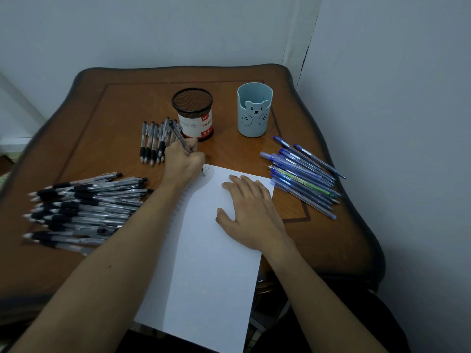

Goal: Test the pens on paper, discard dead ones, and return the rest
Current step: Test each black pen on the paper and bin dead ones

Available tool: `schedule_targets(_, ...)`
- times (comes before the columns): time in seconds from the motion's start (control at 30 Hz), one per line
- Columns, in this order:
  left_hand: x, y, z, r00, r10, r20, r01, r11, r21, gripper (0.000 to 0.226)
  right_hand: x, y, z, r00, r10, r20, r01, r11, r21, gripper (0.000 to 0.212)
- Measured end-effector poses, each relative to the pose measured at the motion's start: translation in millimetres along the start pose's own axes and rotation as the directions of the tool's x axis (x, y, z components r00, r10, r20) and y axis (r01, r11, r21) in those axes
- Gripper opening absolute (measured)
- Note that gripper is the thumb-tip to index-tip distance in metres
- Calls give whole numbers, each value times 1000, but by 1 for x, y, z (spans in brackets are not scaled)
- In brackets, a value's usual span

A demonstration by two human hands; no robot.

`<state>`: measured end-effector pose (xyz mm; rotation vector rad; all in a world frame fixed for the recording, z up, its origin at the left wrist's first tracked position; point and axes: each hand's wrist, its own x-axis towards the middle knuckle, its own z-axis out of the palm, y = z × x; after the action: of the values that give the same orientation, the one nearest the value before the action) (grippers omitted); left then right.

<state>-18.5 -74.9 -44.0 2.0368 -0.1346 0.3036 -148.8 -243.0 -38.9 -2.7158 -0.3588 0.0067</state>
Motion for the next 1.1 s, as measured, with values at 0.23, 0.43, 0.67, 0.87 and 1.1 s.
schedule_targets(0.23, -3, 6, 0, 1000, 4, -14, -4, 1000, 5, 35, 0, 0, 1, 1000, -2, -7, 2, 1000, 4, 65)
schedule_targets(0.43, -4, 6, -3, 999, -37, -22, 36, 999, -19, 24, -1, -2, 0, 1000, -5, -18, 5, 1000, -2, 65)
schedule_targets(0.67, -4, 19, -21, 957, -284, 53, 281, 878, -387, 28, -2, -1, -1, 1000, -6, -13, 6, 1000, -6, 62)
schedule_targets(0.87, -4, 23, -42, 950, -271, 157, 293, 946, -138, 34, -2, -2, -2, 1000, 1, -10, -1, 1000, -9, 60)
schedule_targets(1.1, -22, 33, -77, 968, -234, 87, 229, 971, 61, 45, -2, -4, -3, 1000, 7, -8, -7, 1000, -4, 60)
